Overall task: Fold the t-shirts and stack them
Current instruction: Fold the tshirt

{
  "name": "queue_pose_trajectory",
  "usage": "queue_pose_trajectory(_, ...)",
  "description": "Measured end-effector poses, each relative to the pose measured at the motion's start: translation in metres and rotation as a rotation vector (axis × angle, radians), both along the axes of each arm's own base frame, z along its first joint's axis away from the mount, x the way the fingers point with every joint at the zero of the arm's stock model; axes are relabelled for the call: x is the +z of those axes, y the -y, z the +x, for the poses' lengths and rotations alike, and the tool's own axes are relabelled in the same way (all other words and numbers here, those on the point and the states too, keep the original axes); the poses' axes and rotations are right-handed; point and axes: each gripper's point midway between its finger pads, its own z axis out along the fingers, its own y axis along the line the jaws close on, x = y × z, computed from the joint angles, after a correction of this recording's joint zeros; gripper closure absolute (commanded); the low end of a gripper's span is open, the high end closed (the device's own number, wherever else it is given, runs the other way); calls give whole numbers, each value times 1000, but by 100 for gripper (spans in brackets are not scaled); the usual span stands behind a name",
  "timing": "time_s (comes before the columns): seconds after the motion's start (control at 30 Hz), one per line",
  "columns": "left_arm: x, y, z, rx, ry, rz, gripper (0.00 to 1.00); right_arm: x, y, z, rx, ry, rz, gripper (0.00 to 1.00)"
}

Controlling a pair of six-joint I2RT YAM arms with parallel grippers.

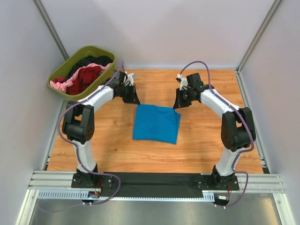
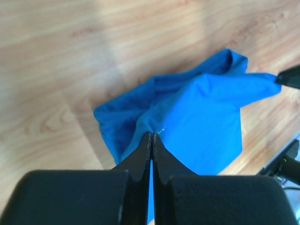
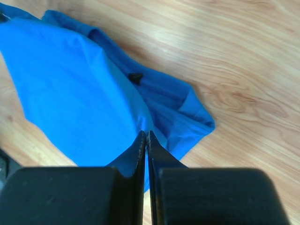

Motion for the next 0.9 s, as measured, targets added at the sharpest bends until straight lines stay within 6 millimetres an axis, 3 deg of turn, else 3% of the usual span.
queue_pose_trajectory(0.17,-15,8,41,21,-7,27,85,-13,16,11,-65,13,-83,100)
queue_pose_trajectory(0.2,-19,10,49,26,-5,31,77,-17,19,15,-81,18,-94,100)
queue_pose_trajectory(0.27,-27,10,59,38,-13,44,71,-26,25,23,-114,18,-113,98)
queue_pose_trajectory(0.4,-40,4,61,73,-53,85,61,-46,37,33,-199,-15,-143,55)
queue_pose_trajectory(0.5,-39,-6,60,109,-58,139,55,-47,44,33,-254,-34,-145,35)
queue_pose_trajectory(0.7,-3,-19,41,170,-28,167,50,-19,40,15,-359,-59,-59,35)
queue_pose_trajectory(0.8,14,-14,8,168,-19,147,50,-14,35,3,-404,-91,-21,37)
queue_pose_trajectory(0.9,12,-3,-29,141,-47,128,50,-27,30,-9,-438,-148,-12,40)
